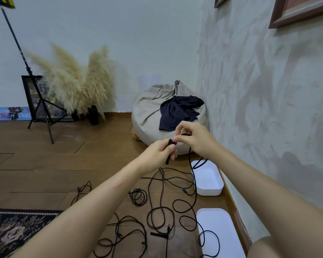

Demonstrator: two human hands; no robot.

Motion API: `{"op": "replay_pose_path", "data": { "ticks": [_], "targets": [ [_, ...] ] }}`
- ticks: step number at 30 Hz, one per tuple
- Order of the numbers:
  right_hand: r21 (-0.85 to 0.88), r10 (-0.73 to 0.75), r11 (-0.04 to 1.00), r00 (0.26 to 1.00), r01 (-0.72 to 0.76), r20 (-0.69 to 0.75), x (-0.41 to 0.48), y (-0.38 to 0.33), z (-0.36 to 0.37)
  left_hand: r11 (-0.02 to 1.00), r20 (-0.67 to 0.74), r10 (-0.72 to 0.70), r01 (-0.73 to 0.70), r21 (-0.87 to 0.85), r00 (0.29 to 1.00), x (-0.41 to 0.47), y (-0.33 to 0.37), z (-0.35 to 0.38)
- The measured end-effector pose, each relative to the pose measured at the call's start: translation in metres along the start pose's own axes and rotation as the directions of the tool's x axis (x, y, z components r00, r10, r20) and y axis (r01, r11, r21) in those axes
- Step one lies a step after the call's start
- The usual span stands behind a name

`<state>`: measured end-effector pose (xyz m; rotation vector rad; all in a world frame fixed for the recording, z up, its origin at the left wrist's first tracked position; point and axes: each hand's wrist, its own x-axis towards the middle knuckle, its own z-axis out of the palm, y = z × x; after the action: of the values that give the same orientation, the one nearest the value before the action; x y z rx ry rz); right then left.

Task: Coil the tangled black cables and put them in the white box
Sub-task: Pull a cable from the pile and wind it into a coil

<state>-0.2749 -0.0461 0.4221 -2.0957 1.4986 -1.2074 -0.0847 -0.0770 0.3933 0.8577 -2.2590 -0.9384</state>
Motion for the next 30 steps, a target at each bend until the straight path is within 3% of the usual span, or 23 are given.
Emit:
{"op": "replay_pose_path", "data": {
  "ticks": [4, 13, 20, 27, 30],
  "targets": [
    [-0.028, 0.079, 0.997, 0.996, -0.078, 0.048, -0.002, 0.011, 0.013, 0.996, -0.125, -0.090, 0.092, 0.011, 0.988, -0.001, -0.007, -0.001],
    [-0.313, 0.306, 0.911, 0.949, -0.270, 0.073, -0.004, 0.041, 0.022, 0.972, -0.300, -0.227, 0.233, -0.015, 0.927, -0.001, -0.023, -0.004],
    [-0.483, 0.328, 0.839, 0.941, -0.251, 0.081, 0.002, 0.035, 0.023, 0.963, -0.338, -0.254, 0.271, 0.004, 0.906, 0.001, -0.022, 0.001],
    [-0.469, 0.282, 0.864, 0.947, -0.181, 0.153, -0.003, 0.033, 0.024, 0.956, -0.346, -0.274, 0.293, 0.002, 0.897, 0.000, -0.025, -0.001],
    [-0.359, 0.281, 0.912, 0.940, -0.198, 0.194, -0.002, 0.034, 0.021, 0.957, -0.353, -0.279, 0.290, -0.021, 0.893, -0.001, -0.027, -0.003]
  ]
}}
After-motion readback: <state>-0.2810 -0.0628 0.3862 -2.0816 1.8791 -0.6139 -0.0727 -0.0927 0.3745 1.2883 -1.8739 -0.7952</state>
